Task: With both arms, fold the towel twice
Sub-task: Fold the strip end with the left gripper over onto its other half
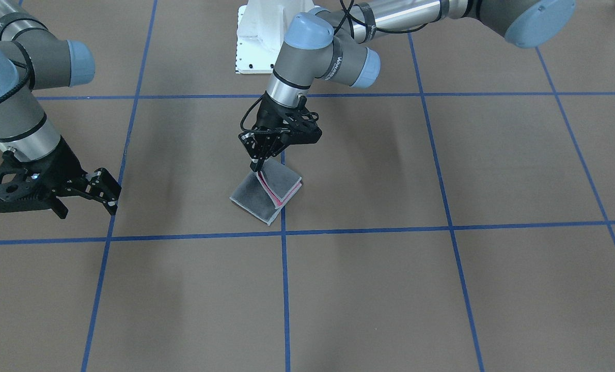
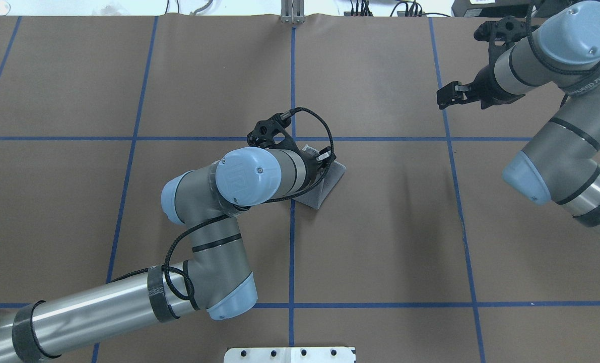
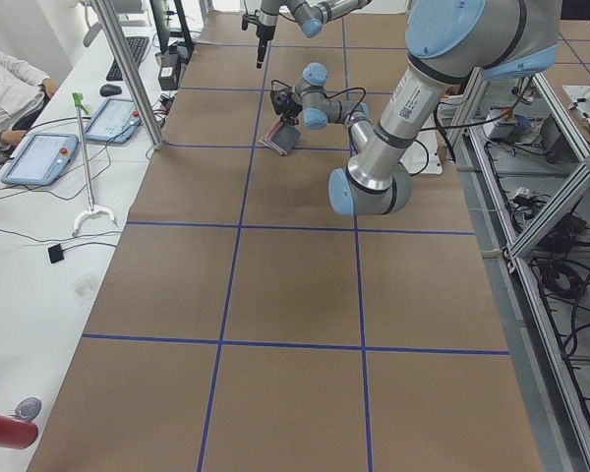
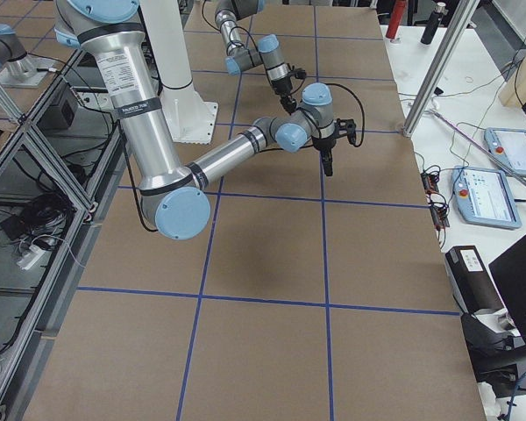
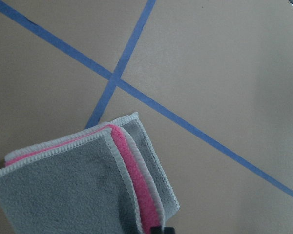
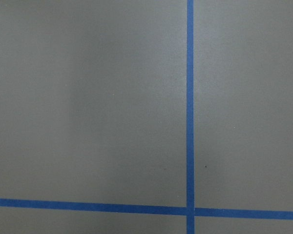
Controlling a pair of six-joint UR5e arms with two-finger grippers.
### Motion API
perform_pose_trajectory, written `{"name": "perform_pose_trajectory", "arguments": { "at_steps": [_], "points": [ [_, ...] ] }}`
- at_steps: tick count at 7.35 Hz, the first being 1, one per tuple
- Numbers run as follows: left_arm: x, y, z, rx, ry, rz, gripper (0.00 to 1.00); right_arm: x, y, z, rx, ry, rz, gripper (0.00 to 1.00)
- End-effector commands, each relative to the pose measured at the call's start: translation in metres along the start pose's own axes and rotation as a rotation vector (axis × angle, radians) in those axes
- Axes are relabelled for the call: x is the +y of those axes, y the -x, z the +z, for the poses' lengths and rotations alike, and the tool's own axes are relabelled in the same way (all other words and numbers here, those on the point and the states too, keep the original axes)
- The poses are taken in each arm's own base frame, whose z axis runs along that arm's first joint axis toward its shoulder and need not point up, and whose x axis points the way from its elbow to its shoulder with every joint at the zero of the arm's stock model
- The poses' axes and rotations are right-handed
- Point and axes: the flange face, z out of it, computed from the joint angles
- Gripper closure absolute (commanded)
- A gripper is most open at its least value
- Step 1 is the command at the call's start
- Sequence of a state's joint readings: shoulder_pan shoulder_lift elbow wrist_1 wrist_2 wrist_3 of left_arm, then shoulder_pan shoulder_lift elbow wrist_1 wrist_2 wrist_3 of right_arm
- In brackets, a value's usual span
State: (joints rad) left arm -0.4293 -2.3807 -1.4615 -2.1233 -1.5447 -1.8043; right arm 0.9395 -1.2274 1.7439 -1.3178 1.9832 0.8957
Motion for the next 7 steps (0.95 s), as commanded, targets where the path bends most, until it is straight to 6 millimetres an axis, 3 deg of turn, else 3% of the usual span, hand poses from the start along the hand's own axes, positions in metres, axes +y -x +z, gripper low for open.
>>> {"name": "perform_pose_trajectory", "arguments": {
  "at_steps": [1,4,7],
  "points": [
    [-0.014,-0.015,0.0,-0.036,-0.031,-0.009,1.0,0.0,0.0,0.0,-0.001,0.0,-0.001,0.0],
    [-0.016,-0.042,0.029,-0.073,-0.07,-0.018,1.0,0.001,-0.001,0.001,0.001,0.002,0.001,0.0],
    [-0.016,-0.049,0.041,-0.092,-0.077,-0.02,1.0,0.0,0.0,0.001,0.001,0.0,0.0,0.0]
  ]
}}
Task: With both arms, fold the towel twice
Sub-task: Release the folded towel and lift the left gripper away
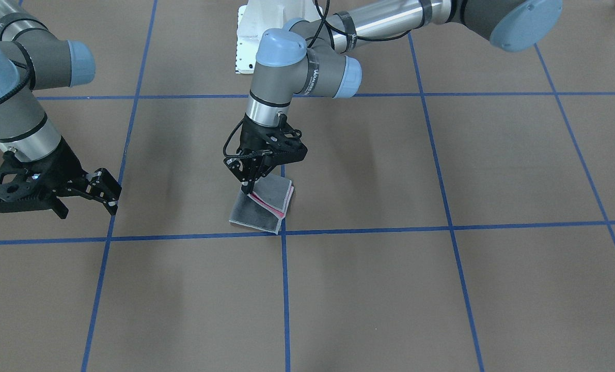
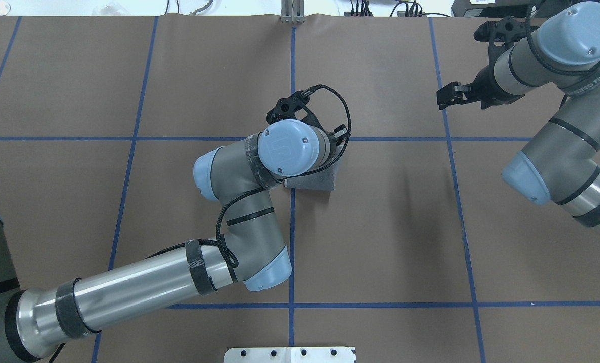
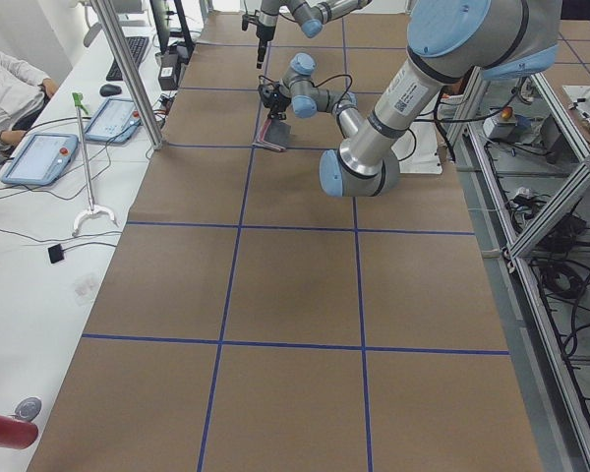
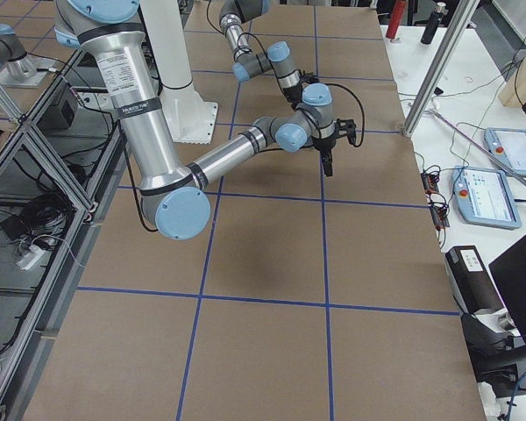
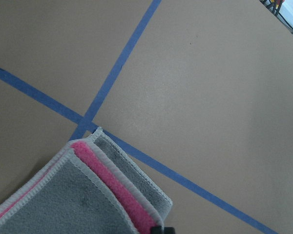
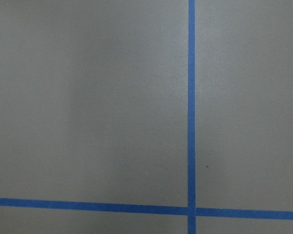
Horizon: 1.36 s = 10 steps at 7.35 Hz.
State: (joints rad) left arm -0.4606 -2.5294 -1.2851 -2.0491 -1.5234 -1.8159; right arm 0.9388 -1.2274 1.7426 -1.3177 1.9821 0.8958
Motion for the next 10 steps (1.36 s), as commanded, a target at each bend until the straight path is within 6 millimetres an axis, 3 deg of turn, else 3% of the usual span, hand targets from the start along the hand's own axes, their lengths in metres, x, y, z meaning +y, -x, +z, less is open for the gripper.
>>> {"name": "perform_pose_trajectory", "arguments": {
  "at_steps": [1,2,4,6,8,9,10],
  "points": [
    [-0.001,-0.003,0.005,-0.009,-0.006,-0.001,0.79,0.0,0.0,0.0,0.0,0.0,0.0,0.0],
    [-0.006,-0.006,0.005,-0.006,-0.023,0.003,0.12,0.0,-0.001,0.001,0.002,0.001,0.001,0.0],
    [-0.018,-0.016,0.011,-0.015,-0.04,0.002,0.01,0.0,0.0,0.001,0.001,0.001,0.001,0.0],
    [-0.023,-0.013,0.012,-0.077,-0.034,0.036,0.01,0.0,-0.001,0.002,0.003,0.004,-0.004,0.0],
    [-0.038,-0.014,-0.005,-0.129,0.008,0.214,0.01,-0.004,-0.013,0.001,0.017,0.009,-0.003,0.0],
    [-0.06,0.01,-0.015,-0.187,0.037,0.309,0.01,-0.008,-0.045,-0.004,0.024,0.027,-0.023,0.0],
    [-0.09,0.046,-0.042,-0.223,0.08,0.414,0.01,-0.01,-0.097,-0.013,0.031,0.051,-0.075,0.0]
  ]
}}
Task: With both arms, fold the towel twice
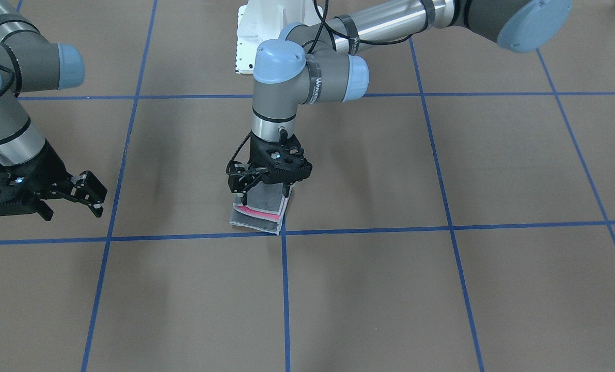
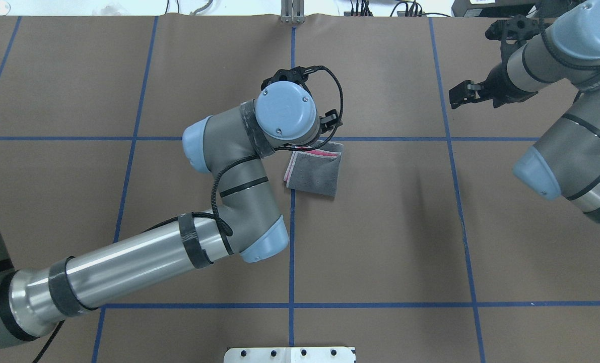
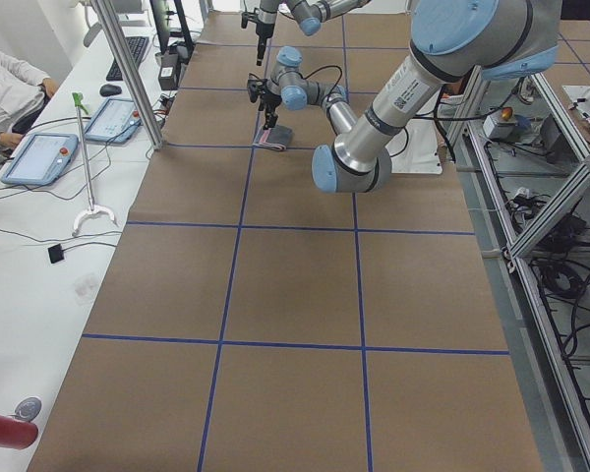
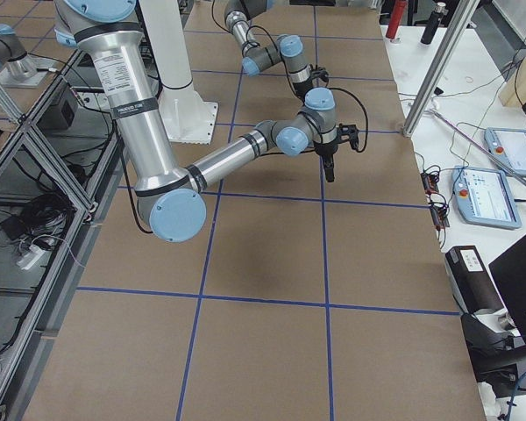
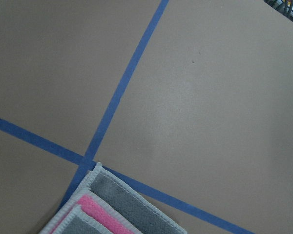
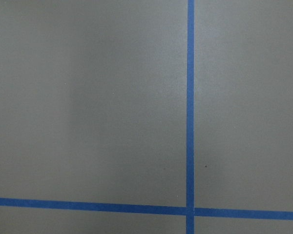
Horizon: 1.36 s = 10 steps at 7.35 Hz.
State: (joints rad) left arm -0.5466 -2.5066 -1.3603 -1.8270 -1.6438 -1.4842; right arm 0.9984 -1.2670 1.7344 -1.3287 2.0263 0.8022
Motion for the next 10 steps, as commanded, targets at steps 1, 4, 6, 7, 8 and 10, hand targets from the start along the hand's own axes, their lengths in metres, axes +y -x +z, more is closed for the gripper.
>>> {"name": "perform_pose_trajectory", "arguments": {
  "at_steps": [1,4,6,7,8,10],
  "points": [
    [-0.035,0.105,-0.05,-0.069,0.078,0.234,0.01,0.001,-0.107,-0.018,0.028,0.036,-0.098,0.0],
    [-0.103,0.266,-0.118,-0.172,0.147,0.422,0.0,0.011,-0.28,-0.032,0.037,0.103,-0.19,0.0],
    [-0.161,0.392,-0.151,-0.203,0.219,0.544,0.0,0.026,-0.363,-0.035,0.026,0.13,-0.214,0.0],
    [-0.192,0.459,-0.178,-0.189,0.252,0.575,0.0,0.035,-0.391,-0.043,0.038,0.138,-0.189,0.0],
    [-0.208,0.526,-0.199,-0.184,0.279,0.605,0.0,0.04,-0.413,-0.056,0.045,0.159,-0.185,0.0],
    [-0.225,0.622,-0.226,-0.194,0.311,0.563,0.0,0.021,-0.419,-0.084,0.043,0.228,-0.194,0.0]
  ]
}}
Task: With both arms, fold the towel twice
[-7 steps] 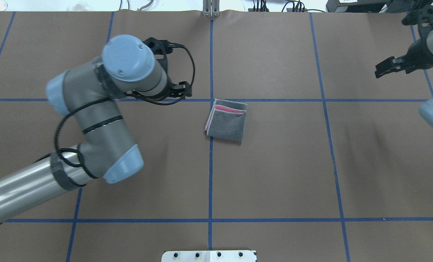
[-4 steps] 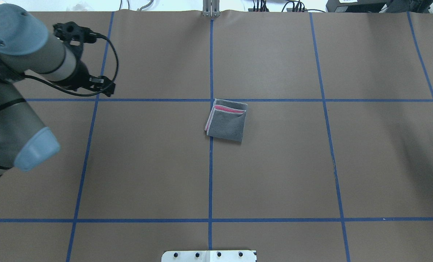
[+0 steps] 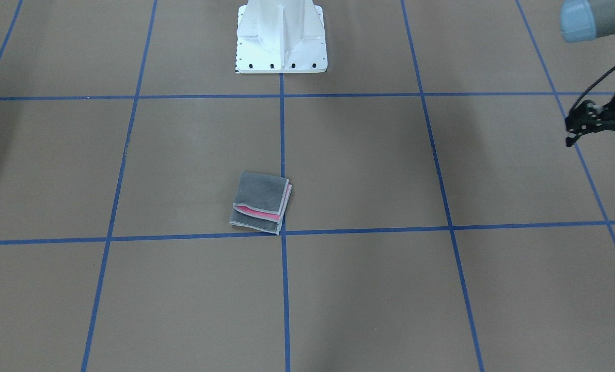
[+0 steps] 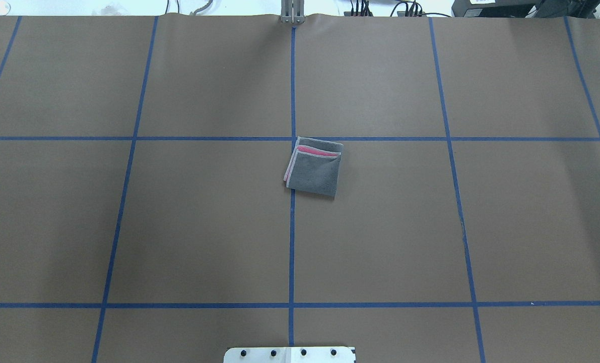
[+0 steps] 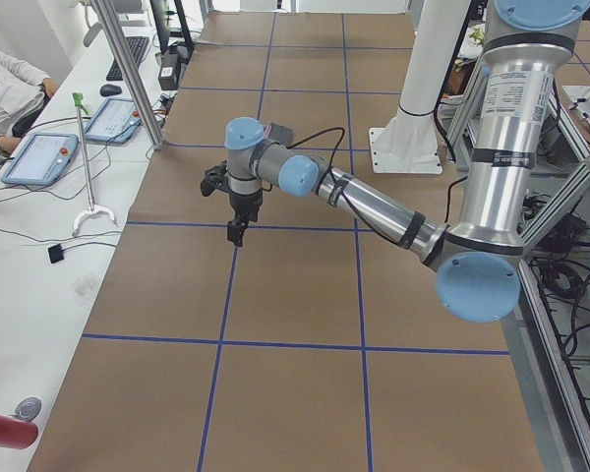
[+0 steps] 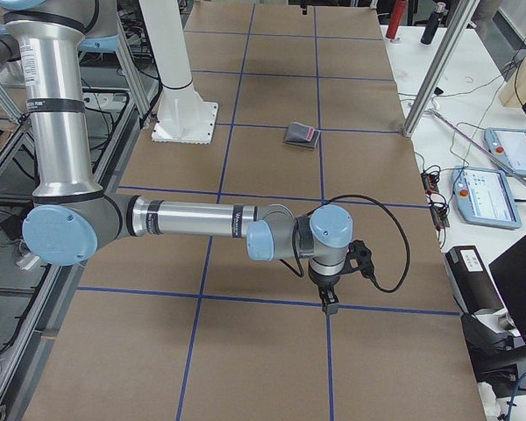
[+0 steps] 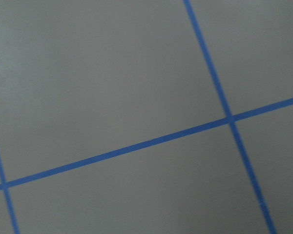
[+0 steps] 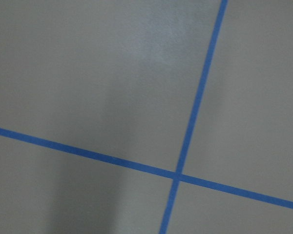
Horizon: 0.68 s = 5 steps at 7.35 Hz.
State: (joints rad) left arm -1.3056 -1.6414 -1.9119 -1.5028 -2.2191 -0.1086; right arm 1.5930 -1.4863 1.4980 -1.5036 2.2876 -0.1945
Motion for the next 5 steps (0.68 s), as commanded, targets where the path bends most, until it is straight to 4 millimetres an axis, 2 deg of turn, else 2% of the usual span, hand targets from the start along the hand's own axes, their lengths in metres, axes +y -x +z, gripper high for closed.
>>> {"name": "perform_pose_trajectory", "arguments": {
  "at_steps": [1,2,3,4,5],
  "points": [
    [0.047,0.096,-0.008,0.01,0.027,-0.022,0.0,-0.029,0.0,-0.035,0.0,0.053,0.005,0.0],
    [0.065,0.123,-0.007,0.032,0.037,-0.029,0.0,-0.035,0.005,-0.035,0.0,0.057,0.004,0.0],
    [0.088,0.137,-0.003,0.052,0.048,-0.042,0.0,-0.035,0.006,-0.033,-0.006,0.059,0.015,0.0],
    [0.125,0.154,0.008,0.058,0.08,-0.101,0.0,-0.033,0.005,-0.028,-0.011,0.068,0.023,0.0],
    [0.134,0.16,0.008,0.056,0.083,-0.122,0.0,-0.032,0.004,-0.027,-0.012,0.071,0.032,0.0]
  ]
}}
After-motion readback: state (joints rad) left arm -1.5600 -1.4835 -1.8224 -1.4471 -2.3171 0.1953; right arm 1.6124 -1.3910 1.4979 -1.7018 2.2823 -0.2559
